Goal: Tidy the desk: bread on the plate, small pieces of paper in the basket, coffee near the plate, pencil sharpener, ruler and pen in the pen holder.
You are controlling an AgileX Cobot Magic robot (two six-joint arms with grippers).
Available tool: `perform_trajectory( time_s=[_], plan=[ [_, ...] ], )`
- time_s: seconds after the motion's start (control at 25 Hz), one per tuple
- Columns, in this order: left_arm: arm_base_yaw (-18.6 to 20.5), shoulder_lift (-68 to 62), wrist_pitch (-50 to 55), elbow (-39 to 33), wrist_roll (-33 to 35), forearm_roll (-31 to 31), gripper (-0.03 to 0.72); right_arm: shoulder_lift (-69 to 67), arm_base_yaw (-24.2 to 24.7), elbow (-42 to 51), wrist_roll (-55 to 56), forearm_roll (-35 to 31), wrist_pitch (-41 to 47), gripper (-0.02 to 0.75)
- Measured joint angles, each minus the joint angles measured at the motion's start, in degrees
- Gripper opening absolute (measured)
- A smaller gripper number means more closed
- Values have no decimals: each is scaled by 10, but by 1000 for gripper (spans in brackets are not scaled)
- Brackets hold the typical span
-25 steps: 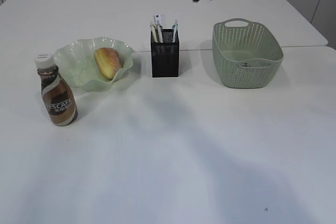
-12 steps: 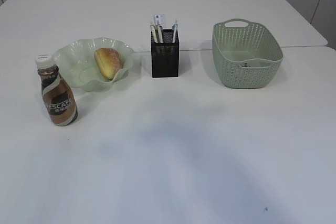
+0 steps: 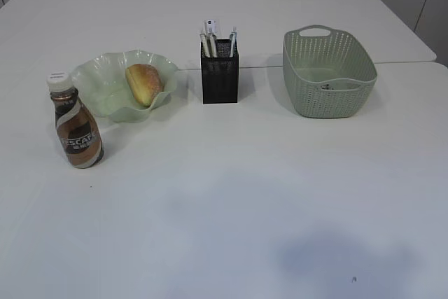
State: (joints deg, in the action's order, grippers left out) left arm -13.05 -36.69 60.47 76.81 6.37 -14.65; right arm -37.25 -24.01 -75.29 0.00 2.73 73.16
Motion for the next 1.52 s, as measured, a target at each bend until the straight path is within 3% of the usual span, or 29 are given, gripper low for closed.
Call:
perform_trajectory(
  time_s=[0.2,0.64,0.88,1.16,1.52],
  plan=[
    [-17,8,53,0,33,-35,442,90,0,130,-51,-53,0,261],
    [-17,125,122,1,79,-55,442,321,0,249,-67,-59,-93,261],
    [24,172,125,-16,76,-43,442,378,0,314,-56,-27,-93,261],
    [63,236,126,-98,64,-47,442,384,0,387,-51,-13,-102,261],
    [63,328,127,-317,45,-50,442,384,0,454,-33,-5,-160,260]
  ],
)
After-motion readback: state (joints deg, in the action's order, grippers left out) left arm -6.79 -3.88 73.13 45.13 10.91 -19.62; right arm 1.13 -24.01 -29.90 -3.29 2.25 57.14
